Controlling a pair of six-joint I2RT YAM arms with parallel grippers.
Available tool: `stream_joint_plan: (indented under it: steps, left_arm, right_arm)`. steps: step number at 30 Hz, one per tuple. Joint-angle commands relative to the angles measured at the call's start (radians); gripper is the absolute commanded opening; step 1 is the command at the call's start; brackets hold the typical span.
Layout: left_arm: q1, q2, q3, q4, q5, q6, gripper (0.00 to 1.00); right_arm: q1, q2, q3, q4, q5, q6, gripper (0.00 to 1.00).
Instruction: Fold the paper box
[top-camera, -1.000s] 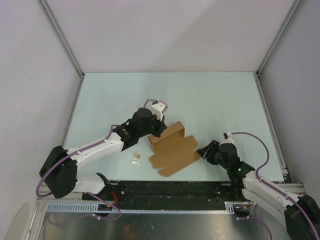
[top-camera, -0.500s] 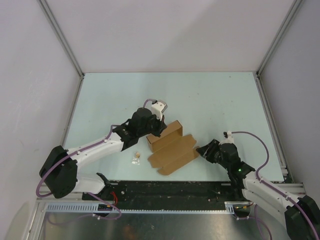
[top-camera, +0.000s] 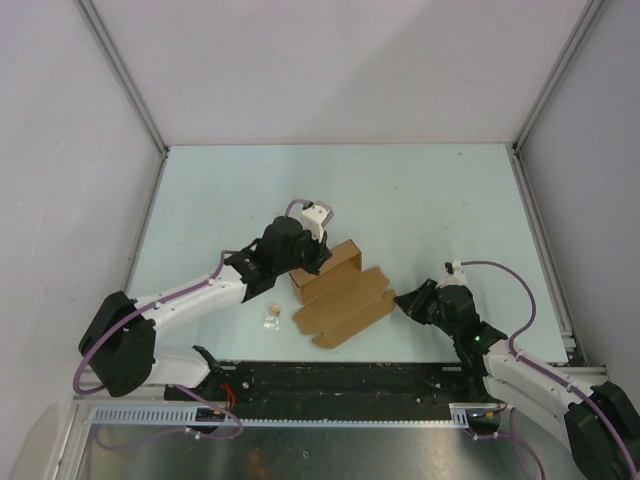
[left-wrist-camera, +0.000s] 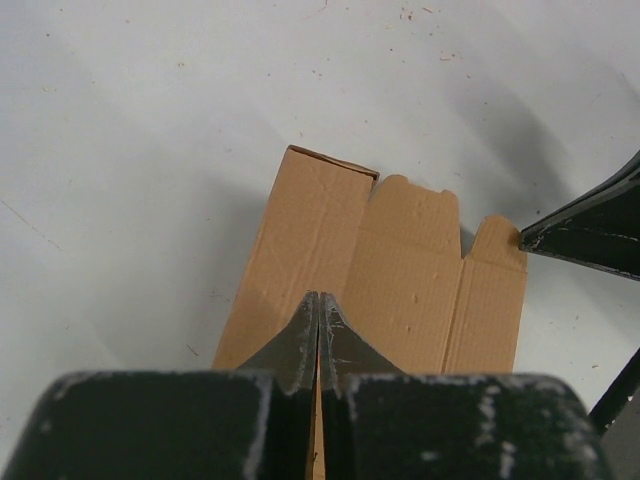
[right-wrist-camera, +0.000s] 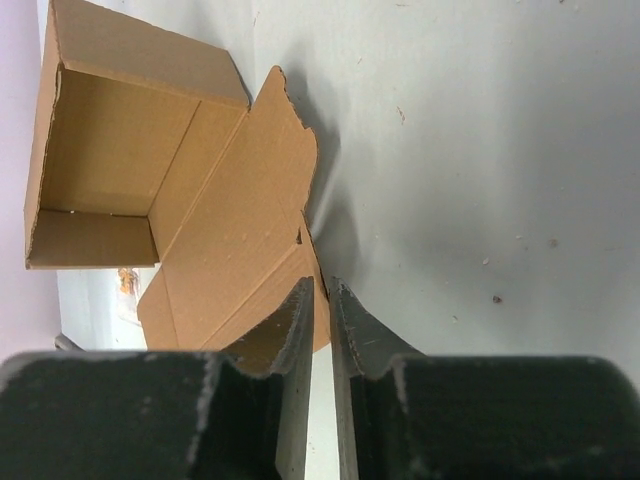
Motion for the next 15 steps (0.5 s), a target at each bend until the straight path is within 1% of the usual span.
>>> stream_joint_plan:
  steps: [1, 3, 6, 10, 12, 13, 14, 15]
  left_arm:
    - [0.010, -0.030, -0.004, 0.036, 0.023, 0.010, 0.00]
    - [0.012, -0.026, -0.004, 0.039, 0.029, 0.008, 0.00]
    - [0.012, -0.027, -0.007, 0.040, 0.035, 0.005, 0.00]
    - [0.012, -0.043, -0.020, 0.040, 0.026, -0.004, 0.00]
    - [0.013, -0.069, -0.033, 0.040, -0.003, -0.034, 0.00]
    - [0.013, -0.081, -0.037, 0.040, -0.018, -0.051, 0.01]
    - [0.013, -0.113, -0.046, 0.040, -0.033, -0.105, 0.02]
    - [0.013, -0.131, -0.068, 0.040, -0.059, -0.132, 0.07]
  right_arm:
    - [0.007, 0.000, -0.058, 0.025, 0.006, -0.036, 0.15]
    - [0.013, -0.008, -0.058, 0.004, 0.017, -0.051, 0.11]
    - [0.034, -0.020, -0.010, -0.050, 0.047, -0.080, 0.08]
    - [0.079, -0.051, 0.014, -0.105, 0.099, -0.114, 0.05]
    - [0.123, -0.058, 0.028, -0.124, 0.145, -0.129, 0.02]
    - [0.138, -0.064, 0.033, -0.140, 0.167, -0.131, 0.02]
    - [0.172, -0.069, 0.039, -0.148, 0.188, -0.134, 0.02]
    - [0.187, -0.072, 0.039, -0.159, 0.231, -0.133, 0.01]
